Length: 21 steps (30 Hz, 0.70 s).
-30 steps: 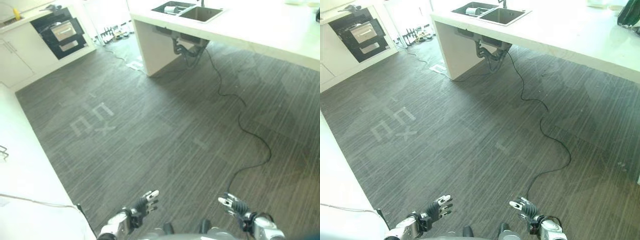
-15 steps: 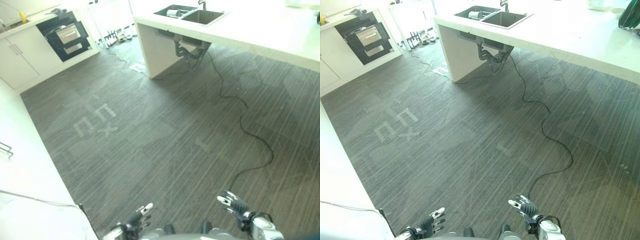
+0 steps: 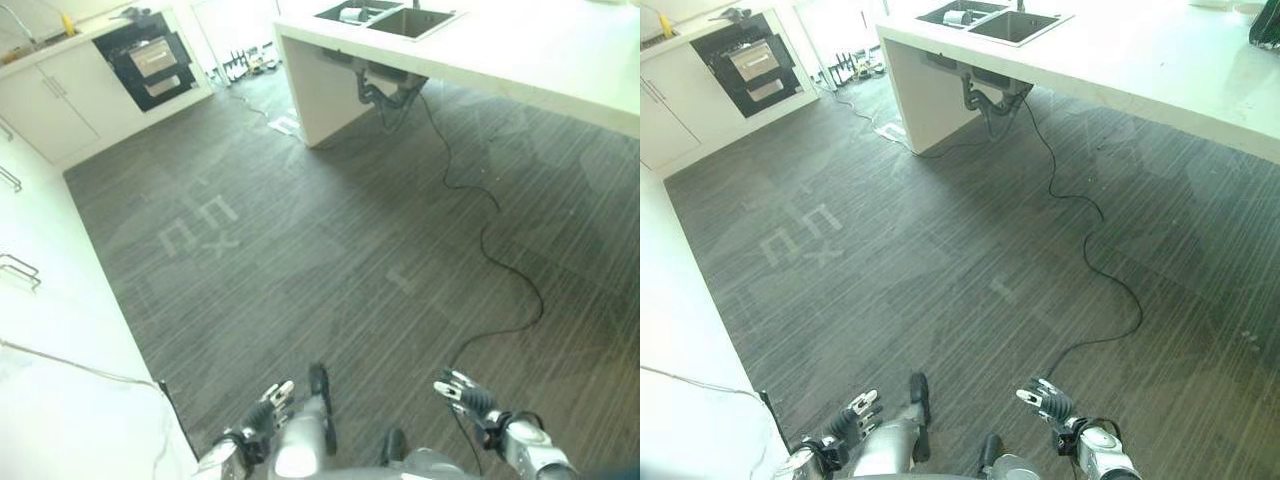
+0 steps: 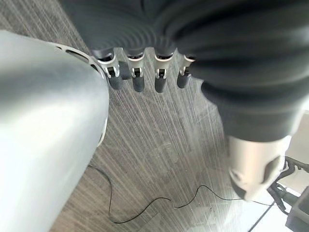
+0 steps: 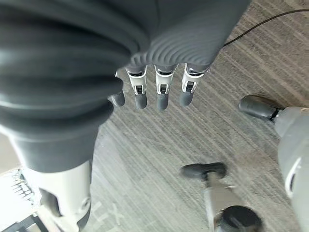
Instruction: Place the dishes in the dishwasher.
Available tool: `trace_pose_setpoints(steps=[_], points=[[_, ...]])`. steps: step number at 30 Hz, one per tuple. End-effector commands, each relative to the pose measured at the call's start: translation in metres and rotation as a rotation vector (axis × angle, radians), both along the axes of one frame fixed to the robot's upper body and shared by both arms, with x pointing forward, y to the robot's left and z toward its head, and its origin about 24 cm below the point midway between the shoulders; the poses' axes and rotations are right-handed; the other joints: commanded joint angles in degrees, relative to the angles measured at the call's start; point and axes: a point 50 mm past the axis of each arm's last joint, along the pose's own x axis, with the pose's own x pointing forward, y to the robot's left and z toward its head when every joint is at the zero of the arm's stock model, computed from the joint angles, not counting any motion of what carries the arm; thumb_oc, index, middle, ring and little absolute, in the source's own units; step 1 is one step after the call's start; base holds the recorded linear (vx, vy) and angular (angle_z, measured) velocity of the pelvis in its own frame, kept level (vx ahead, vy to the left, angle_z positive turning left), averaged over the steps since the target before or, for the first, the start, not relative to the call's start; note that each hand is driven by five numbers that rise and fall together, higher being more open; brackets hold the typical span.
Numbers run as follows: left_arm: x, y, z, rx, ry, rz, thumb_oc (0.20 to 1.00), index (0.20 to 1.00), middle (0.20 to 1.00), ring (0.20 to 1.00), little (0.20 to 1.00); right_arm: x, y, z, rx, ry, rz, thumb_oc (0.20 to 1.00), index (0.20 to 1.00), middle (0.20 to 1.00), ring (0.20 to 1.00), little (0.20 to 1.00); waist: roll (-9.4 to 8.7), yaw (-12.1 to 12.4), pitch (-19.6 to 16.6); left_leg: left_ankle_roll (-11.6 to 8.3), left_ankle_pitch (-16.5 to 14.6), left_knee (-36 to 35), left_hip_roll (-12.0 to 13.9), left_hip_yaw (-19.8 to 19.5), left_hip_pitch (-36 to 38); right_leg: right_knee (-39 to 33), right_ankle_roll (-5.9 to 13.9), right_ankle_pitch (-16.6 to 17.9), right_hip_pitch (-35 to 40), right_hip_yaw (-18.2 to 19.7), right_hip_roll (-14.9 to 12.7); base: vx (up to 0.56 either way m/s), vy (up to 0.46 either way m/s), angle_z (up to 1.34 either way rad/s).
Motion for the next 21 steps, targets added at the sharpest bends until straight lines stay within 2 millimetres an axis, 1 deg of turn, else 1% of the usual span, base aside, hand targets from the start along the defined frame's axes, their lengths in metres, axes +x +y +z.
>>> trace_pose_setpoints(steps=[1,3,4,6,7,8,9,10,11,12,13,14,15,16,17,18,19,20,21], points=[[-0.008,-0.019,-0.003,-0.105,0.01,-0.023,1.0,1.0,1.0,1.0,1.0,0.015,-0.004,0.012,-0.022,-0.09,0.015,1.0,1.0,1.0,1.0,1.0,0.01,0.94,-0.85,3.83,-3.09,10.55,-0.24,5.39,0.66,4.21,4.67,-8.8,5.88,-1.24,-6.25,0.33,0.328,0.01],[-0.013,-0.016,-0.005,-0.106,0.024,-0.008,1.0,1.0,1.0,1.0,1.0,0.013,-0.002,0.009,-0.013,-0.075,-0.009,1.0,1.0,1.0,1.0,1.0,-0.74,1.83,-1.19,5.03,-5.09,11.6,-1.56,4.02,0.52,5.2,5.09,-10.01,7.02,0.15,-6.8,0.24,0.225,-0.15],[-0.014,-0.016,-0.005,-0.108,0.024,-0.032,1.0,1.0,1.0,1.0,1.0,0.011,-0.002,0.007,-0.008,-0.072,-0.029,1.0,1.0,1.0,1.0,1.0,-1.14,2.18,-1.48,5.93,-6.23,11.86,-2.25,3.99,0.75,5.68,5.29,-10.78,7.79,0.66,-7.01,0.24,0.233,-0.5],[-0.013,-0.016,-0.004,-0.09,0.012,-0.108,1.0,1.0,1.0,1.0,1.0,0.009,-0.001,0.005,-0.009,-0.073,-0.034,1.0,1.0,1.0,1.0,1.0,-1.72,2.34,-2.25,7.66,-7.9,11.24,-3.49,5.23,1.94,6.67,5.92,-12.1,8.92,0.74,-7.44,0.26,0.295,-0.54],[-0.008,-0.016,-0.003,-0.062,0.012,-0.171,1.0,1.0,1.0,1.0,1.0,0.01,0.002,0.005,-0.011,-0.079,-0.031,1.0,1.0,1.0,1.0,1.0,-1.94,2.21,-2.98,9.5,-8.96,9.39,-5.67,5.45,3.93,11.22,6.85,-12.62,8.13,0.46,-8.41,0.28,0.387,-0.24],[-0.005,-0.016,-0.002,-0.056,0.012,-0.177,1.0,1.0,1.0,1.0,1.0,0.012,0.004,0.006,-0.006,-0.088,-0.039,1.0,1.0,1.0,1.0,1.0,-1.94,1.88,-3.1,10.46,-9.45,8.46,-6.78,5.4,4.97,15.07,7.63,-11.56,6.89,0.44,-9.42,0.28,0.463,-0.11],[0.0,-0.015,-0.001,-0.053,0.007,-0.175,1.0,1.0,1.0,1.0,1.0,0.017,0.007,0.009,0.003,-0.104,-0.043,1.0,1.0,1.0,1.0,1.0,-1.84,1.18,-3.03,11.93,-10.22,7.14,-8.44,4.84,6.39,21.73,8.93,-9.08,4.15,0.92,-10.76,0.15,0.355,-0.09],[0.005,-0.015,0.001,-0.052,0.0,-0.177,1.0,1.0,1.0,1.0,1.0,0.02,0.009,0.01,0.006,-0.116,-0.043,1.0,1.0,1.0,1.0,1.0,-1.74,0.8,-2.92,12.86,-10.61,6.32,-9.43,4.43,7.13,26.67,9.64,-7.51,2.14,1.44,-11.69,0.13,0.402,-0.19],[0.013,-0.015,0.005,-0.047,-0.018,-0.192,1.0,1.0,1.0,1.0,1.0,0.025,0.014,0.014,0.011,-0.141,-0.04,1.0,1.0,1.0,1.0,1.0,-1.55,0.09,-2.5,14.42,-11.43,5.17,-11.05,3.67,8.35,34.92,10.55,-4.9,-1.54,2.47,-13.06,0.08,0.329,-0.14],[0.018,-0.016,0.007,-0.041,-0.028,-0.209,1.0,1.0,1.0,1.0,1.0,0.028,0.016,0.016,0.013,-0.155,-0.039,1.0,1.0,1.0,1.0,1.0,-1.4,-0.24,-2.14,15.14,-11.92,4.78,-11.76,3.36,8.89,39.19,10.8,-3.82,-2.88,2.82,-13.53,0.09,0.356,0.14],[0.024,-0.017,0.009,-0.027,-0.042,-0.228,1.0,1.0,1.0,1.0,1.0,0.032,0.019,0.018,0.018,-0.17,-0.039,1.0,1.0,1.0,1.0,1.0,-1.04,-0.65,-1.49,16.15,-12.7,4.33,-12.64,2.68,9.85,44.95,11.01,-2.24,-5.09,2.83,-14.26,0.1,0.308,0.55],[0.026,-0.019,0.009,-0.022,-0.048,-0.217,1.0,1.0,1.0,1.0,1.0,0.035,0.021,0.02,0.016,-0.178,-0.033,1.0,1.0,1.0,1.0,1.0,-0.38,-0.91,-0.89,16.75,-13.16,3.49,-13.11,2.24,11.2,49.07,10.61,-2.02,-7.61,2.93,-15.08,0.12,0.258,0.7],[0.026,-0.019,0.009,-0.022,-0.049,-0.194,1.0,1.0,1.0,1.0,1.0,0.037,0.022,0.02,0.011,-0.182,-0.025,1.0,1.0,1.0,1.0,1.0,-0.05,-1.49,-0.36,16.94,-13.62,2.91,-13.46,1.65,12.42,48.53,10.18,-3.32,-10.23,3.22,-13.53,0.11,0.137,0.55],[0.026,-0.019,0.008,-0.022,-0.048,-0.189,1.0,1.0,1.0,1.0,1.0,0.038,0.022,0.02,0.01,-0.184,-0.023,1.0,1.0,1.0,1.0,1.0,0.04,-1.82,-0.15,16.93,-13.69,2.69,-13.55,1.27,12.9,47.93,9.97,-4.01,-11.15,3.29,-12.58,0.1,0.002,0.42],[0.025,-0.018,0.008,-0.024,-0.049,-0.185,1.0,1.0,1.0,1.0,1.0,0.038,0.022,0.02,0.007,-0.185,-0.027,1.0,1.0,1.0,1.0,1.0,0.1,-2.47,0.13,16.86,-13.83,2.42,-13.79,0.36,13.71,45.95,9.67,-5.13,-12.89,3.54,-10.69,0.2,-0.098,0.41],[0.024,-0.017,0.008,-0.032,-0.048,-0.2,1.0,1.0,1.0,1.0,1.0,0.036,0.019,0.02,0.014,-0.177,-0.049,1.0,1.0,1.0,1.0,1.0,0.16,-3.84,0.68,16.09,-14.22,1.58,-13.94,-1.85,15.65,37.97,8.94,-6.28,-15.87,3.48,-8.12,0.22,-0.123,0.47],[0.024,-0.017,0.008,-0.032,-0.048,-0.207,1.0,1.0,1.0,1.0,1.0,0.035,0.017,0.02,0.018,-0.172,-0.053,1.0,1.0,1.0,1.0,1.0,0.07,-4.12,0.8,15.83,-14.43,1.35,-13.92,-2.2,16.2,34.41,8.94,-5.67,-16.33,3.12,-7.92,0.29,-0.145,1.37],[0.023,-0.016,0.009,-0.031,-0.044,-0.225,1.0,1.0,1.0,1.0,1.0,0.034,0.014,0.019,0.022,-0.166,-0.061,1.0,1.0,1.0,1.0,1.0,-0.2,-4.54,0.89,15.5,-14.96,1.16,-14.02,-2.58,17.0,28.2,9.11,-4.13,-17.32,2.61,-7.72,0.33,-0.149,1.43],[0.02,-0.015,0.008,-0.022,-0.035,-0.253,1.0,1.0,1.0,1.0,1.0,0.03,0.007,0.019,0.023,-0.158,-0.067,1.0,1.0,1.0,1.0,1.0,-0.76,-5.9,1.07,15.5,-17.33,0.99,-14.63,-3.23,19.38,17.67,10.79,2.02,-20.72,2.38,-7.89,0.44,-0.155,1.13]])
